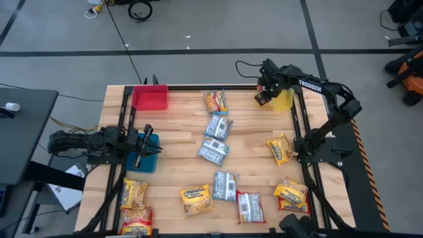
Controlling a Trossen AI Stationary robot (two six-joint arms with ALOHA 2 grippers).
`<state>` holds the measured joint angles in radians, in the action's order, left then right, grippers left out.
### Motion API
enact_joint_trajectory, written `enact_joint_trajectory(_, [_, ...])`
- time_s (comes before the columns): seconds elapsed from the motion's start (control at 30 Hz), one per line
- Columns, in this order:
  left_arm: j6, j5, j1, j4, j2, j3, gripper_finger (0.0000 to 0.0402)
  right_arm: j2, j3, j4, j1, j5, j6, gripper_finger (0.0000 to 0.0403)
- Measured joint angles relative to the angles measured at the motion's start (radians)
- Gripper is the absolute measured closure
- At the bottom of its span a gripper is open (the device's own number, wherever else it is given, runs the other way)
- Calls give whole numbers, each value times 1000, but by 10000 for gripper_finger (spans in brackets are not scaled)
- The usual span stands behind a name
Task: Sort Maruchan noodles
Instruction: Put the red noodle pack into the yellow bin
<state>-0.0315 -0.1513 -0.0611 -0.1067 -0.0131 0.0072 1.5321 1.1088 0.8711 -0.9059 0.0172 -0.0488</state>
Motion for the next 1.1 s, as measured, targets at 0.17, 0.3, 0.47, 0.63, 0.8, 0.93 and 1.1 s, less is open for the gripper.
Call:
enact_joint_trajectory(0.17, [-97, -4, 0, -80, 0, 0, 349, -79, 0, -10, 17, -38, 43, 286])
enact_joint_trajectory(0.3, [-176, 22, 0, -185, 0, 0, 349, -173, 0, 82, 112, -86, 99, 286])
enact_joint_trajectory(0.47, [-143, 4, -13, -228, -1, 0, 349, -266, 0, 175, 420, -97, 103, 286])
enact_joint_trajectory(0.63, [-140, 4, -48, -304, -29, 0, 349, -293, 0, 110, 827, -99, 18, 286])
enact_joint_trajectory(0.8, [-139, 4, -68, -333, -51, 0, 349, -207, 0, -35, 1190, -124, -36, 286])
enact_joint_trajectory(0.93, [-146, 4, -68, -330, -52, 0, 349, -72, 0, -193, 1390, -151, -47, 273])
enact_joint_trajectory(1.1, [-192, 4, -68, -331, -52, 0, 349, 100, 78, -205, 1511, -147, -46, 238])
